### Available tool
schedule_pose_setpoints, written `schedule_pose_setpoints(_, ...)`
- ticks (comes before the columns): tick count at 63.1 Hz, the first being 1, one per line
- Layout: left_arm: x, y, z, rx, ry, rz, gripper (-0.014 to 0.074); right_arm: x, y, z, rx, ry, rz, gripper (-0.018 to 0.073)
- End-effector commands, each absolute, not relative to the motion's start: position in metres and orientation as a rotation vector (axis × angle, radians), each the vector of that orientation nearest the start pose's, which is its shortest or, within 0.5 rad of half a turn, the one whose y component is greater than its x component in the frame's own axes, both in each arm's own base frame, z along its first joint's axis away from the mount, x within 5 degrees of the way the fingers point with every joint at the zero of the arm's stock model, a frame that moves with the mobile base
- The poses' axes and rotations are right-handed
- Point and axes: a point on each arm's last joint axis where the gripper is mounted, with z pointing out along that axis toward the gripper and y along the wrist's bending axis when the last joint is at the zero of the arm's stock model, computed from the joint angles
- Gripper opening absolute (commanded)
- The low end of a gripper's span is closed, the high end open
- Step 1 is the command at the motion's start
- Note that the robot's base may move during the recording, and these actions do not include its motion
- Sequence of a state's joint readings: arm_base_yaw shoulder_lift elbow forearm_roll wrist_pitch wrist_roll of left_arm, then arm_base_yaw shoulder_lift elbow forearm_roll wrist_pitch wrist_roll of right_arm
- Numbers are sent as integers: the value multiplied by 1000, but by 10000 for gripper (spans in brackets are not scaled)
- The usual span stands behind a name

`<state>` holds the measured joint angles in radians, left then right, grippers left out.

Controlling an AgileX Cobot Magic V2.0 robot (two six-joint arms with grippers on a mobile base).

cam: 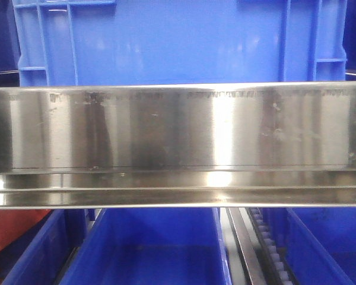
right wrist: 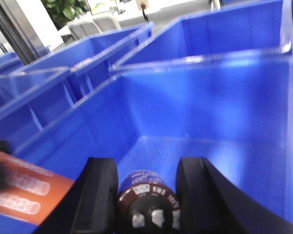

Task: Place cylindrical capacitor in blue bin on shelf
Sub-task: 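Lower both cylinders into the blue bin and open both grippers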

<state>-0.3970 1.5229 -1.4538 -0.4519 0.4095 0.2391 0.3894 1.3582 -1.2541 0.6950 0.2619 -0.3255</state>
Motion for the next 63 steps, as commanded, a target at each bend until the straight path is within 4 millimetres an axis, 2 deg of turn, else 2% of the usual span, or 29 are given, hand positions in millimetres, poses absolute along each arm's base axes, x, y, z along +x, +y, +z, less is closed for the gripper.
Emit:
schedule_pose_setpoints(1, 325, -154, 411, 317, 1881, -554, -110, 287, 134, 411, -168, 1804, 657, -162)
schedule_pose_setpoints(8, 326, -154, 411, 314, 1874, -553, -49, 286, 135, 408, -198, 1832, 655, -162)
schedule_pose_setpoints(16, 326, -154, 411, 316, 1878, -554, 169, 286, 135, 407, -217, 1836, 637, -142)
schedule_pose_setpoints(18, 326, -154, 411, 315, 1876, -553, 224, 286, 134, 408, -221, 1830, 624, -88)
schedule_pose_setpoints(23, 326, -154, 411, 315, 1876, -553, 382, 286, 134, 408, -220, 1825, 621, 120)
schedule_pose_setpoints(30, 326, -154, 411, 316, 1878, -554, 551, 286, 134, 408, -217, 1821, 619, 546)
schedule_pose_setpoints(31, 326, -154, 411, 316, 1878, -554, 568, 286, 134, 408, -219, 1821, 618, 583)
schedule_pose_setpoints(34, 326, -154, 411, 316, 1878, -554, 613, 286, 134, 408, -221, 1821, 616, 570)
schedule_pose_setpoints(45, 324, -154, 413, 315, 1873, -554, 599, 284, 133, 411, -220, 1811, 618, 570)
schedule_pose_setpoints(53, 314, -149, 427, 309, 1825, -558, 571, 272, 128, 425, -224, 1765, 620, 554)
schedule_pose_setpoints(56, 309, -147, 435, 305, 1800, -559, 505, 265, 125, 432, -235, 1739, 608, 494)
schedule_pose_setpoints(59, 303, -144, 441, 304, 1779, -562, 396, 260, 122, 437, -248, 1720, 592, 424)
schedule_pose_setpoints(62, 298, -142, 446, 304, 1765, -564, 253, 255, 120, 441, -248, 1704, 592, 315)
schedule_pose_setpoints(63, 297, -142, 448, 303, 1760, -564, 184, 254, 119, 443, -248, 1697, 592, 244)
